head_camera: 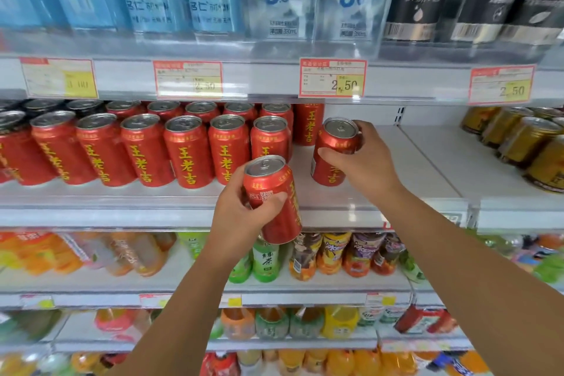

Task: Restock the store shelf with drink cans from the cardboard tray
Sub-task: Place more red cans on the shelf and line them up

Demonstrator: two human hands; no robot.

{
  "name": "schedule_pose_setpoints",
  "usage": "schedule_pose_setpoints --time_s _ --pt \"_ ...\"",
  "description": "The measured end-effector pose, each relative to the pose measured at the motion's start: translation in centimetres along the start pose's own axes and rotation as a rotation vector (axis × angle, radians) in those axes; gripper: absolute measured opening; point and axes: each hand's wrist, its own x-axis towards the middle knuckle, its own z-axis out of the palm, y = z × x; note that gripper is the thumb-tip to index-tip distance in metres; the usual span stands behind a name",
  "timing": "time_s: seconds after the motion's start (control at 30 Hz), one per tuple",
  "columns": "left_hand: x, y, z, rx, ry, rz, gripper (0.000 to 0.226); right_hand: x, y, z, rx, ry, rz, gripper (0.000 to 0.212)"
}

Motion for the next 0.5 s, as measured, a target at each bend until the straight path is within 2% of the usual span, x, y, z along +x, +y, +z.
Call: schedule_pose_setpoints --time_s 0.13,0.3,0.5 --pt "0.6 -0.3 -0.1 -0.007 0.005 -0.019 0.04 0.9 0.6 1.3 0.001 -0.004 0.011 0.07" --pt "1.2 -0.4 -0.2 -0.025 0.027 -0.034 0.036 1.5 1.7 0.5 0.042 -0.182 0.064 0.083" --pt "1.5 -0.9 -0.4 -0.042 0.025 -0.025 0.036 3.0 2.1 1.7 -0.051 -0.166 0.063 0.074"
